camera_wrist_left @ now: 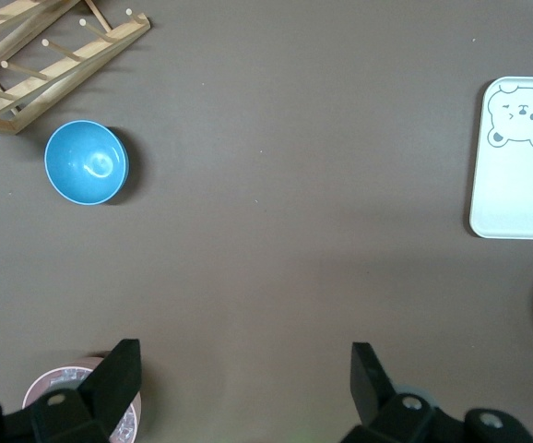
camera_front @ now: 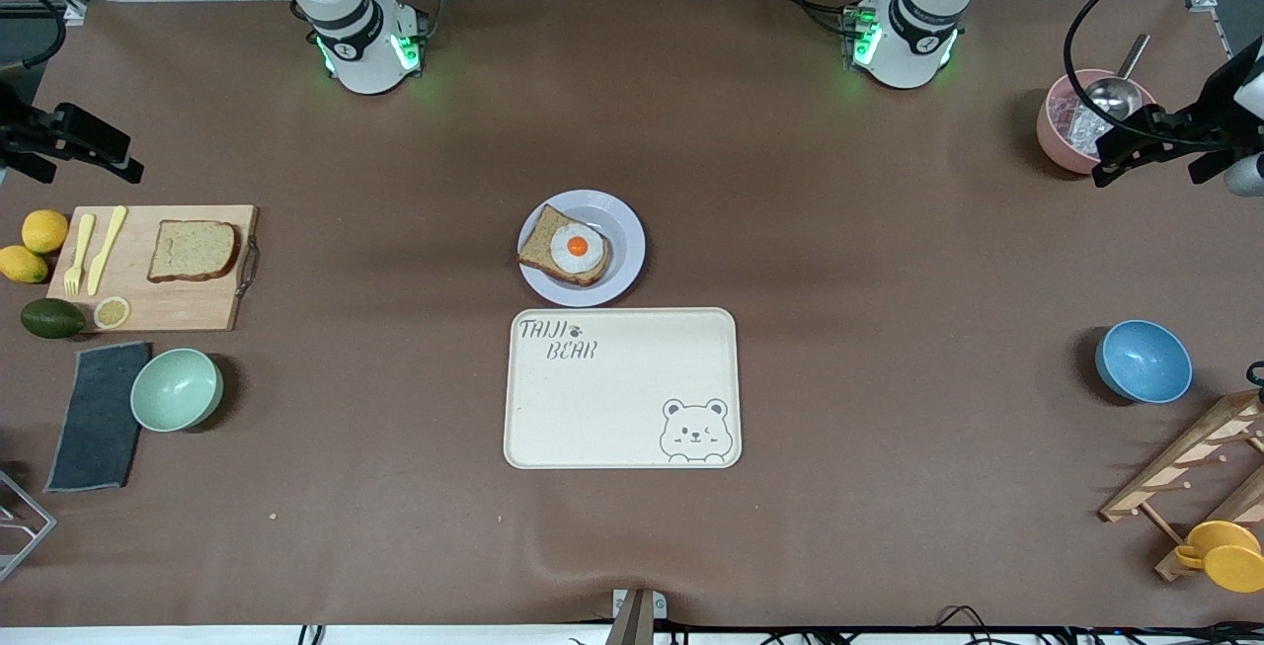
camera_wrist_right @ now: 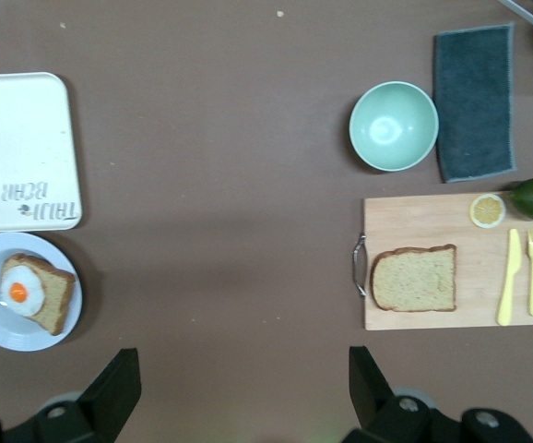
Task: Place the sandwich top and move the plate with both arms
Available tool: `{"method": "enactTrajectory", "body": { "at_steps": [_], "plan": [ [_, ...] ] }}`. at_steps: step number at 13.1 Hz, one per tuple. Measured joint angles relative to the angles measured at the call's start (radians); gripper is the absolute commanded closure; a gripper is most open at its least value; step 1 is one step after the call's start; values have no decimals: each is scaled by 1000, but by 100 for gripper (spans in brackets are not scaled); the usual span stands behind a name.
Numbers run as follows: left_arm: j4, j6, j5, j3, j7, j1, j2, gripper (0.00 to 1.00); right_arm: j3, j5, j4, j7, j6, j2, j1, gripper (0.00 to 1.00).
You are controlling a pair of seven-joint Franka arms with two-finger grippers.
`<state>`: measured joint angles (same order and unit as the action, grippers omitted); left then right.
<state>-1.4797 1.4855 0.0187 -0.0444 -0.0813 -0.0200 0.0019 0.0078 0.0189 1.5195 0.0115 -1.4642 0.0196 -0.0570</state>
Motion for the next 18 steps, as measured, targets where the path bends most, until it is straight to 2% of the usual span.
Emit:
{"method": "enactTrajectory", "body": {
  "at_steps": [3, 18],
  "plan": [
    [0, 0, 0, 0, 0, 0, 0, 0, 0, -27, 1, 0, 1, -8, 0, 0],
    [-13, -1, -67, 3, 0, 8, 18, 0, 5, -34, 4, 0, -34, -47, 0, 0]
  ]
}}
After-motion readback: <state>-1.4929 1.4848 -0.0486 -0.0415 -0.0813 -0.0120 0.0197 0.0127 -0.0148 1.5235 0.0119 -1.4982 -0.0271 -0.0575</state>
